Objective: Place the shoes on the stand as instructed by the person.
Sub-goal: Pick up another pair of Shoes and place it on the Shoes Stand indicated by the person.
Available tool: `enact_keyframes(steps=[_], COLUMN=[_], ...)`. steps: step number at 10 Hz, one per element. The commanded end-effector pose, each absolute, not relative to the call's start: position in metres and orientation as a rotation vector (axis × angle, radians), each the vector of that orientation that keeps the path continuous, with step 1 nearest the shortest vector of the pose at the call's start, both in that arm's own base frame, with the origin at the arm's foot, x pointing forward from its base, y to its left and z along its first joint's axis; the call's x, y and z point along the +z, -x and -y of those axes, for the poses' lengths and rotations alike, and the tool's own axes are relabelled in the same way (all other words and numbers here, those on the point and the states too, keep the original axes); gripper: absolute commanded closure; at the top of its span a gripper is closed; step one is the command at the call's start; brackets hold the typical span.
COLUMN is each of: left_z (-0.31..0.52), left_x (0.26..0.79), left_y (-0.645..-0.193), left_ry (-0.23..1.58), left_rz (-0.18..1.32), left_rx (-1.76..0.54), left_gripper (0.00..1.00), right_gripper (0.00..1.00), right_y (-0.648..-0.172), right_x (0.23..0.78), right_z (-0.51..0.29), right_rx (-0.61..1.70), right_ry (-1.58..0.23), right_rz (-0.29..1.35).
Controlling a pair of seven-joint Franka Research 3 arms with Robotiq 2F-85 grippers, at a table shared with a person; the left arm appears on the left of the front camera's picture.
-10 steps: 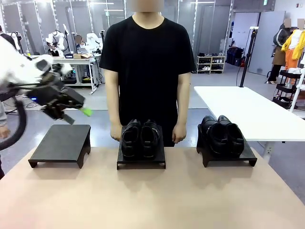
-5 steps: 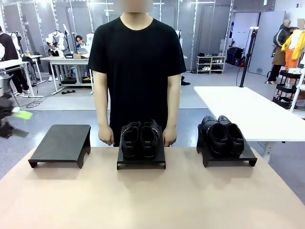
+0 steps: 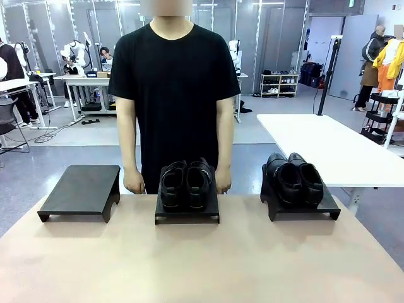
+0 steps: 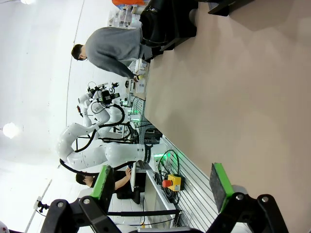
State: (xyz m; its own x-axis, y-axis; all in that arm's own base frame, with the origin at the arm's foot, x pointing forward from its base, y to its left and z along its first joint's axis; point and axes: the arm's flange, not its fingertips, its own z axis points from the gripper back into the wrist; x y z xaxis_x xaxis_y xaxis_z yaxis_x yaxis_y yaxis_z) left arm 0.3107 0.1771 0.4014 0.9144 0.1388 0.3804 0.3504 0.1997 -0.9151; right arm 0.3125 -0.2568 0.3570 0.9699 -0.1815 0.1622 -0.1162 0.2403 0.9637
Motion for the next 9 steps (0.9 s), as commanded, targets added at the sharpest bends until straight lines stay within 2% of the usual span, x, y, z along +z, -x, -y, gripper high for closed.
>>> enact_keyframes(steps=[1, 4, 9], left_z=[-0.212, -0.244, -0.242], left_x=[0.374, 0.344, 0.337], left_y=[-0.316, -0.288, -0.281], left_ry=[1.461, 1.497, 1.482], left_rz=[0.452, 0.495, 0.474], left_rx=[-0.085, 0.024, 0.043], left_gripper=[0.00, 0.00, 0.00], right_gripper=[0.00, 0.00, 0.00], right_y=[-0.309, -0.309, -0.309], right_x=[0.359, 0.359, 0.359], right_z=[0.255, 0.255, 0.255], right_rx=[-0.033, -0.033, -0.033], right_ry=[-1.328, -1.328, -1.328], right_rz=[0.256, 0.256, 0.256])
